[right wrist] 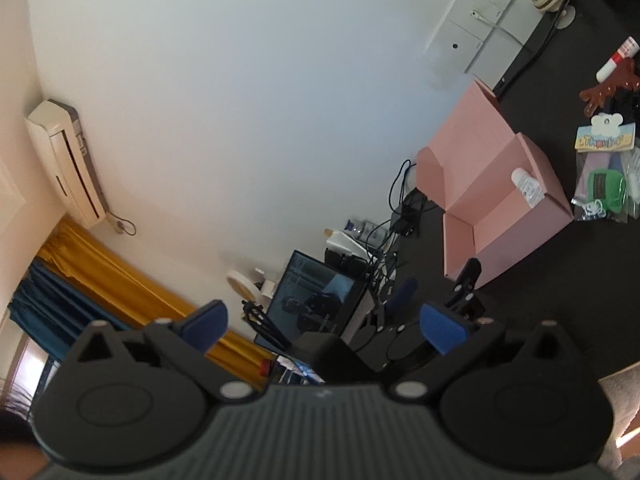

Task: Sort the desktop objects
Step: 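Withdraw the right tool from the box and raise it away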

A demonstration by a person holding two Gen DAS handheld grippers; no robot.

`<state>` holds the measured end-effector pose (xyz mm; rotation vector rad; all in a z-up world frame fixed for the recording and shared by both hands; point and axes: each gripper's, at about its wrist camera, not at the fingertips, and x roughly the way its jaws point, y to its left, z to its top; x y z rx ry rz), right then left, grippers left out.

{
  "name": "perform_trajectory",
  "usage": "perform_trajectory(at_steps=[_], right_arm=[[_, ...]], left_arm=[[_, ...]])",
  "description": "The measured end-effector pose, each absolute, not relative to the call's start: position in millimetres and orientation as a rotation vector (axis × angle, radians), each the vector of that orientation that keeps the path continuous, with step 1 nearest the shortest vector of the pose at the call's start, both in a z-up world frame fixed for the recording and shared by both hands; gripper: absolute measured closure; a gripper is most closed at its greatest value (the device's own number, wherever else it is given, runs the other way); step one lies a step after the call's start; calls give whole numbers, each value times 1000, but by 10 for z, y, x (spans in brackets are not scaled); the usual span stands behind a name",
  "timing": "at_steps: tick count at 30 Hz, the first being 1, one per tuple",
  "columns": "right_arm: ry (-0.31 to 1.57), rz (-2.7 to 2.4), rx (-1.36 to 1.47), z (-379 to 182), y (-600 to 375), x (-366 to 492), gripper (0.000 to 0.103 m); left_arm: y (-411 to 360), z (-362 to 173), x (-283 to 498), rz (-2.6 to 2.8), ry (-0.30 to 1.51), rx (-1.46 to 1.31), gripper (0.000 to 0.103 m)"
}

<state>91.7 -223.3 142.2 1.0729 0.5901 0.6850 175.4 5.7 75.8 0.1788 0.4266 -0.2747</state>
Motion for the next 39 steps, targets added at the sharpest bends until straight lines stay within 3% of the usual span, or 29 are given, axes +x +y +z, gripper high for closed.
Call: perform_trajectory(at_steps=[39], right_arm=[[615, 689, 1142, 1197, -2300, 1015, 1]], left_arm=[[77, 745, 1766, -280, 428, 174, 0]])
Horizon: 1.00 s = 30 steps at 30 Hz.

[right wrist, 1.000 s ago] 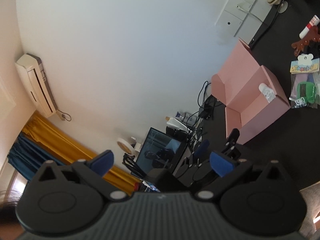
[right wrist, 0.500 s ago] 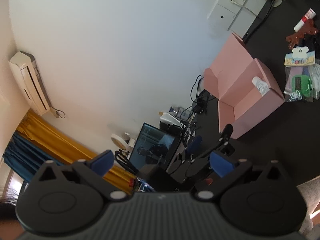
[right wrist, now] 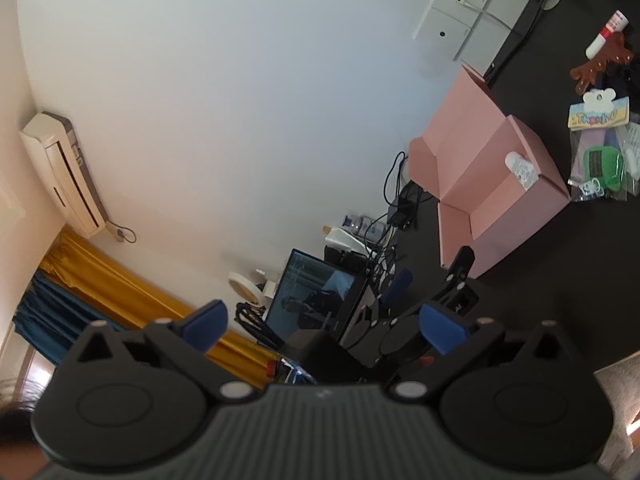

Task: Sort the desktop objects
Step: 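Withdraw the right tool from the box and raise it away, then move the left tool over the green keychain bag with the Thank U card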

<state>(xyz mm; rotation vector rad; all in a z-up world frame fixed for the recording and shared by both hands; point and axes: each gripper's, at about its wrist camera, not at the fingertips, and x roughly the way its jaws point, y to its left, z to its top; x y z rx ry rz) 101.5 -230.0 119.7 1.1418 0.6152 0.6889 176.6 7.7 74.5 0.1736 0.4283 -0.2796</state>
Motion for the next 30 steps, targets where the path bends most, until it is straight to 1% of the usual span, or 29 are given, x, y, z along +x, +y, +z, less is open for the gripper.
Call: perform_trajectory(at_steps=[5, 7, 9, 12, 15, 20, 30], right_arm=[[604, 679, 1086, 1219, -2289, 1047, 1], [576, 549, 1037, 1163, -2350, 1108, 1], [567, 348, 886, 1104, -2359, 1216, 1], [623, 89, 639, 931, -2285, 1445, 1], [635, -59, 489, 743, -2219, 1549, 1], [574, -183, 271, 615, -2064, 1495, 1], [551, -128, 157, 612, -1926, 1280, 1]], left_arm=[[83, 715, 1788, -269, 427, 174, 0], [102, 696, 1804, -258, 429, 170, 0], [135, 685, 1805, -244, 421, 168, 0], [191, 690, 1808, -224, 418, 173, 0], [243, 707, 1787, -214, 422, 168, 0], [253, 727, 1705, -199, 420, 189, 0], [17, 723, 1551, -215, 428, 230, 0]])
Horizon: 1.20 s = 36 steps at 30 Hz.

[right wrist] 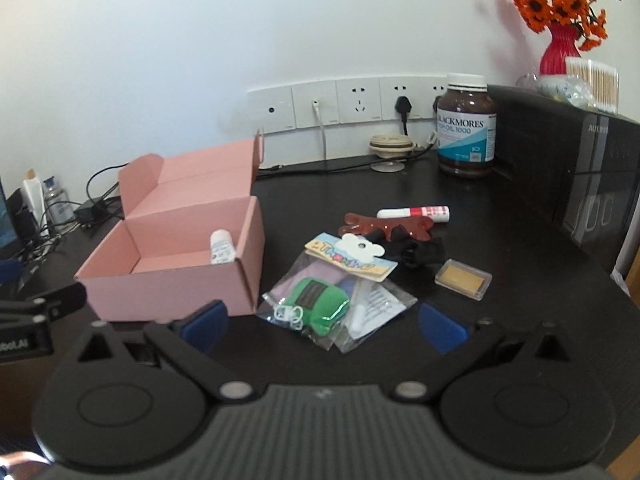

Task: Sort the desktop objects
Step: 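Move the left tool over the green keychain bag with the Thank U card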

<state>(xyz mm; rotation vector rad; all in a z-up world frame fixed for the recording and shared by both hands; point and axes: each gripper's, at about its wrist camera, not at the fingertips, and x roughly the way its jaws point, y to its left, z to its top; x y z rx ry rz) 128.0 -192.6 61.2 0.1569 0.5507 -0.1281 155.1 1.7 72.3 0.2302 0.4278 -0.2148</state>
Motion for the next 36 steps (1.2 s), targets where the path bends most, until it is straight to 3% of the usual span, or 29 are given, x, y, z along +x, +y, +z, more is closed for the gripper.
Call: perform_trajectory(at_steps=[12, 28, 30, 33, 35, 36], right_arm=[[463, -90, 74, 560, -2301, 834, 1], [406, -175, 156, 317, -3300, 401, 1], [400, -166, 164, 308, -3333, 395, 1], [398, -157, 170, 284, -3349, 410, 1], [399, -151, 177, 260, -3364, 421, 1], [400, -147, 184, 247, -3374, 426, 1]], left_arm=[[-696, 555, 1415, -382, 471, 239, 0], [-1739, 402, 1509, -670, 346, 420, 1], [-1797, 397, 1651, -680, 366, 419, 4], [-1787, 366, 1853, -678, 434, 383, 16], [-1742, 335, 1964, -683, 484, 346, 30], [-1708, 311, 2000, -688, 504, 329, 31]])
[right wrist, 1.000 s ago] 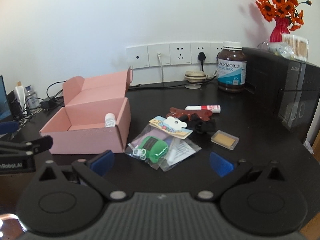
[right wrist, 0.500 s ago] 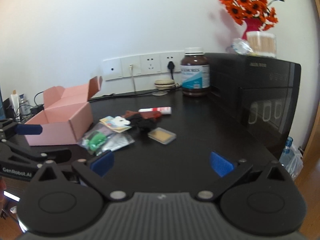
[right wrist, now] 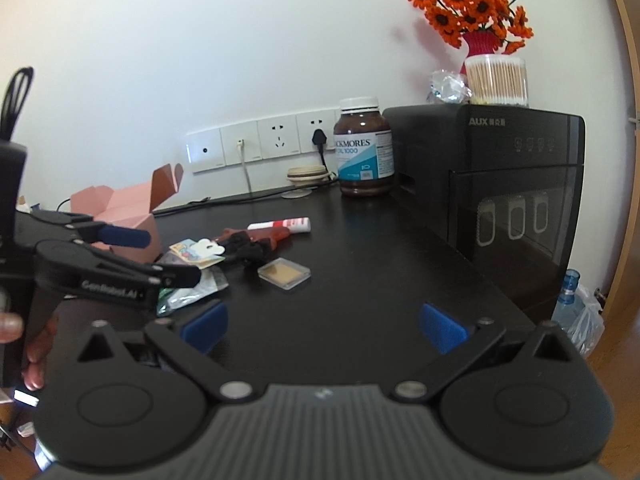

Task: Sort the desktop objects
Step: 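Move the left tool over the green keychain bag with the Thank U card, then close the left tool on the green keychain bag and lift it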

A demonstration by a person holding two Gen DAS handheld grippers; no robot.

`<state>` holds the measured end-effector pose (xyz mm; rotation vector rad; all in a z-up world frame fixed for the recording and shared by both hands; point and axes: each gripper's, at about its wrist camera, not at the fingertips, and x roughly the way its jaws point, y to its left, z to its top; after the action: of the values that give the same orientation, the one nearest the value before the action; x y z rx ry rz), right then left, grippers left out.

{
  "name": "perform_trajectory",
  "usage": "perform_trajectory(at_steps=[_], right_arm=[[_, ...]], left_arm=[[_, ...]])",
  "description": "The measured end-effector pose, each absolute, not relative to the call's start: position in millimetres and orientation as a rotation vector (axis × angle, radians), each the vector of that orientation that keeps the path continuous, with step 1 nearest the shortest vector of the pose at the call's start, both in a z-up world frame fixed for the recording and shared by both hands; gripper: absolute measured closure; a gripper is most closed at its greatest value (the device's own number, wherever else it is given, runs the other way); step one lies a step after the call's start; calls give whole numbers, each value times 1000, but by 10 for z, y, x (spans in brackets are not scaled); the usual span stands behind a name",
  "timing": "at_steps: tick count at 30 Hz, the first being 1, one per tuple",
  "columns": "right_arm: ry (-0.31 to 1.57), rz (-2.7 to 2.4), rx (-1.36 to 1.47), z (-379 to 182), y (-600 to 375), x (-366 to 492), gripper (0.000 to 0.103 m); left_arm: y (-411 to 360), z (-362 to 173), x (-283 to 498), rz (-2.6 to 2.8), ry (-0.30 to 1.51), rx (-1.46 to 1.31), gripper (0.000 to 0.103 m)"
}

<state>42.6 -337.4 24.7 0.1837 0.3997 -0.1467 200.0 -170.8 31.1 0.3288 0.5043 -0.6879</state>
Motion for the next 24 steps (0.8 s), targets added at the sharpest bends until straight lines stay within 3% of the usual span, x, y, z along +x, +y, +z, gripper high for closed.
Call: perform_trajectory(at_steps=[16, 18, 20, 24], right_arm=[[417, -96, 235, 120, -3415, 550, 1], [421, -98, 238, 116, -3412, 567, 1], [426, -99, 241, 110, -3411, 581, 1], [434, -103, 243, 104, -3402, 589, 1]], left_arm=[[-1677, 229, 2081, -644, 566, 370, 35], [-1662, 222, 2093, -657, 570, 347, 39], [-1655, 224, 2083, -674, 570, 325, 51], [-1683, 224, 2021, -688, 547, 330, 58]])
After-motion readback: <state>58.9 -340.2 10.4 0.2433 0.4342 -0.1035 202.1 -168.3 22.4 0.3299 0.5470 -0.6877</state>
